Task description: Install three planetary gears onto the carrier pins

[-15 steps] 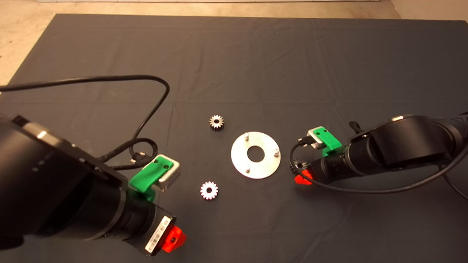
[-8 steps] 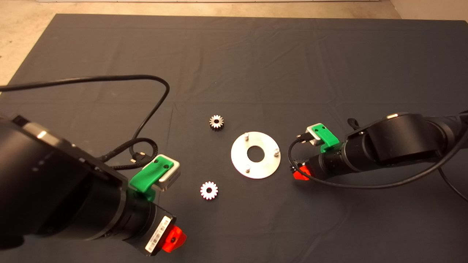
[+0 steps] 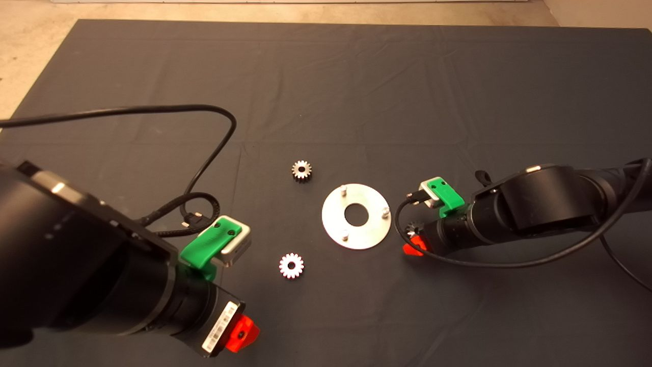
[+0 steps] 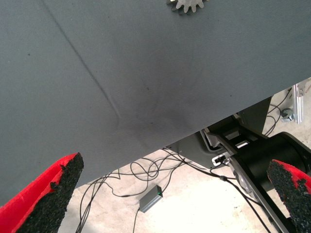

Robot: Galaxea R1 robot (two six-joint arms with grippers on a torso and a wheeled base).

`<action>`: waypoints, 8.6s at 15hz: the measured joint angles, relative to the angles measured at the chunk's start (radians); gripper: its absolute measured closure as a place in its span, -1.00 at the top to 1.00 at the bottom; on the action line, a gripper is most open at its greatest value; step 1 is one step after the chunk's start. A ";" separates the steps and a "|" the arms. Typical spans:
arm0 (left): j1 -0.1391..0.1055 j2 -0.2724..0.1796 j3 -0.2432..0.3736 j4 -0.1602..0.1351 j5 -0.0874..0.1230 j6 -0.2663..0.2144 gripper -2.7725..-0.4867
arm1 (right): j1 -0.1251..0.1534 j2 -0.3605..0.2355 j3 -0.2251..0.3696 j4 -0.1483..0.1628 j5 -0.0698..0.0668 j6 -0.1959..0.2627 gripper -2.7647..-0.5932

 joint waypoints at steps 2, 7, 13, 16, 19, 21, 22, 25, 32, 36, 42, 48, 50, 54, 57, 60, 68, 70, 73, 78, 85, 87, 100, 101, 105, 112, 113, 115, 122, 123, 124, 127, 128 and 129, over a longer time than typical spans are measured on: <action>0.000 0.000 0.000 0.000 0.000 0.000 0.99 | -0.001 0.008 -0.008 -0.009 0.000 0.000 0.99; 0.000 0.000 0.000 0.000 0.000 0.000 0.99 | -0.011 0.060 -0.050 -0.028 0.000 0.000 0.99; 0.000 0.000 0.000 0.000 0.000 0.000 0.99 | -0.018 0.070 -0.072 -0.034 0.000 -0.008 0.98; 0.000 -0.003 0.000 0.000 0.000 0.000 0.99 | -0.039 0.073 -0.073 -0.034 0.000 -0.012 0.93; 0.000 -0.003 0.000 0.000 0.000 0.000 0.99 | -0.040 0.073 -0.073 -0.035 0.000 -0.016 0.79; 0.000 -0.006 0.000 0.000 0.000 0.000 0.99 | -0.043 0.073 -0.073 -0.036 0.000 -0.016 0.66; 0.000 -0.008 0.000 0.000 0.000 0.000 0.99 | -0.048 0.073 -0.073 -0.036 0.000 -0.016 0.66; 0.000 -0.008 0.000 0.000 0.000 0.000 0.99 | -0.055 0.073 -0.073 -0.036 0.000 -0.017 0.53; 0.000 -0.011 0.000 0.000 0.000 0.000 0.99 | -0.055 0.073 -0.073 -0.041 0.000 -0.019 0.52; 0.000 -0.012 0.000 0.000 0.000 0.000 0.99 | -0.055 0.073 -0.074 -0.055 0.000 -0.034 0.38; 0.000 -0.011 0.000 0.000 0.000 0.000 0.99 | -0.055 0.073 -0.076 -0.062 -0.001 -0.049 0.14; 0.000 -0.012 0.000 0.000 0.000 0.000 0.99 | -0.052 0.073 -0.083 -0.082 -0.001 -0.066 0.02; 0.000 -0.012 0.000 0.000 0.000 0.000 0.99 | -0.052 0.073 -0.084 -0.084 -0.002 -0.072 -0.01; 0.000 -0.014 0.000 0.000 0.000 0.000 0.99 | -0.050 0.072 -0.085 -0.087 -0.007 -0.078 -0.18; 0.000 -0.014 0.000 0.000 0.000 0.000 0.99 | -0.044 0.072 -0.087 -0.089 -0.010 -0.079 -0.40; 0.000 -0.014 0.000 0.000 0.000 0.000 0.99 | -0.042 0.072 -0.087 -0.089 -0.009 -0.079 -0.47; 0.000 -0.027 0.000 0.000 0.000 0.000 0.99 | -0.041 0.072 -0.087 -0.089 -0.008 -0.080 -0.55; 0.000 -0.029 0.000 0.000 0.000 0.000 0.99 | -0.028 0.073 -0.087 -0.088 -0.007 -0.080 -0.56; 0.000 -0.031 0.000 0.000 0.000 0.000 0.99 | 0.022 0.073 -0.086 -0.087 -0.004 -0.080 -0.58; 0.000 -0.031 0.000 0.000 0.000 0.000 0.99 | 0.100 0.074 -0.085 -0.077 -0.004 -0.080 -0.59; 0.000 -0.031 0.000 0.000 0.000 0.000 0.99 | 0.162 0.082 -0.085 -0.001 -0.004 -0.080 -0.59; 0.000 -0.030 0.000 0.000 0.000 0.000 0.99 | 0.174 0.090 -0.092 0.040 -0.003 -0.079 -0.59; 0.000 -0.031 0.000 0.000 0.000 0.001 0.99 | 0.180 0.186 -0.182 0.087 -0.003 -0.078 -0.59; 0.000 -0.030 0.000 0.000 0.000 0.001 0.99 | 0.180 0.187 -0.182 0.089 -0.002 -0.078 -0.59; 0.000 -0.030 0.000 0.000 0.000 0.001 0.99 | 0.179 0.190 -0.157 0.093 -0.003 -0.075 -0.60; 0.000 -0.030 0.000 0.000 0.000 0.001 0.99 | 0.176 0.189 -0.118 0.097 -0.003 -0.057 -0.60; 0.000 -0.030 0.000 0.000 0.000 0.001 0.99 | 0.168 0.189 -0.113 0.098 -0.003 -0.055 -0.60; 0.000 -0.030 0.000 0.000 0.000 0.001 0.99 | 0.149 0.189 -0.112 0.100 -0.003 -0.052 -0.60; 0.000 -0.030 0.000 0.000 0.000 0.001 0.99 | 0.117 0.190 -0.108 0.103 -0.003 -0.051 -0.60; 0.000 -0.030 0.000 0.000 0.000 0.001 0.99 | 0.113 0.190 -0.108 0.103 -0.003 -0.051 -0.60; 0.000 -0.030 0.000 0.000 0.000 0.001 0.99 | 0.111 0.191 -0.110 0.102 -0.004 -0.051 -0.59; 0.000 -0.030 0.000 0.000 0.000 0.001 0.99 | 0.111 0.198 -0.119 0.101 -0.004 -0.051 -0.60; 0.000 -0.031 0.000 0.000 0.000 0.001 0.99 | 0.111 0.200 -0.122 0.100 -0.004 -0.051 -0.60; 0.000 -0.030 0.000 0.000 0.000 0.001 0.99 | 0.111 0.203 -0.128 0.100 -0.004 -0.051 -0.60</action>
